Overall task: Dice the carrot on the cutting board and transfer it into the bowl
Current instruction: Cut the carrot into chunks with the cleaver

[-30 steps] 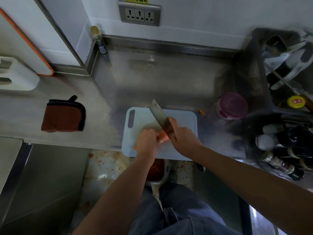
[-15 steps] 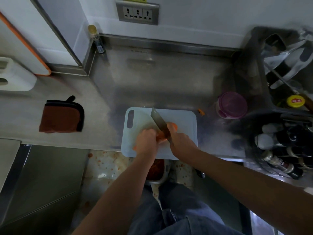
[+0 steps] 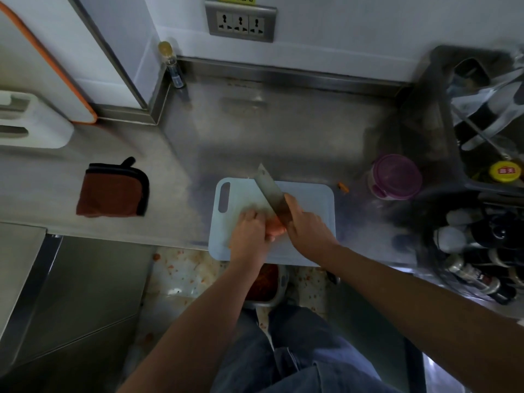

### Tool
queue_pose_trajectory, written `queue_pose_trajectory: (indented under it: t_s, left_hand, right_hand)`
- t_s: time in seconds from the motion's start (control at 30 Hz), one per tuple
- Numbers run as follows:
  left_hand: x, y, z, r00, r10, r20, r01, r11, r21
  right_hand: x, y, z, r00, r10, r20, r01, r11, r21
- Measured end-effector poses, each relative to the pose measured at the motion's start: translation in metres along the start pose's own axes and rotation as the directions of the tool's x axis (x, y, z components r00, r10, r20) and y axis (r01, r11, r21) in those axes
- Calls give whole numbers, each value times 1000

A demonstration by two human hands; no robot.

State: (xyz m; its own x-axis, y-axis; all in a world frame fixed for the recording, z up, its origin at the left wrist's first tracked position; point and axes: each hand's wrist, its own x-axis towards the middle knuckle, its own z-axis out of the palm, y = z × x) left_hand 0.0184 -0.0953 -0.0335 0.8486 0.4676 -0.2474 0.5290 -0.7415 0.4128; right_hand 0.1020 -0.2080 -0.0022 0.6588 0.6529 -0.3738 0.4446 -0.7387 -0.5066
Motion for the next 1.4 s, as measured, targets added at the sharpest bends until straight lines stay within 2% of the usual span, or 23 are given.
queue_pose_trajectory:
  t_s: [0.13, 0.47, 0.87, 1.03, 1.4]
  left_hand:
    - [-4, -4, 0, 999, -38, -9, 38, 998, 40]
    - [1, -1, -1, 997, -76, 8, 76, 997, 32]
    - [1, -4, 3, 996, -89, -5, 89, 995, 43]
    - [3, -3, 1, 995, -83, 46, 80, 995, 65]
    - [-1, -2, -1, 997, -72, -9, 72, 995, 68]
  right_hand:
    - [-6, 0, -5, 999, -41, 10, 41, 999, -21]
    - [-7, 3, -1, 991, -2, 131, 9, 999, -54]
    - [1, 1, 21, 993, 64, 104, -56, 995, -78]
    - [-1, 0, 8, 1000, 13, 9, -12, 998, -59]
    - [-15, 5, 1, 995, -4, 100, 10, 998, -58]
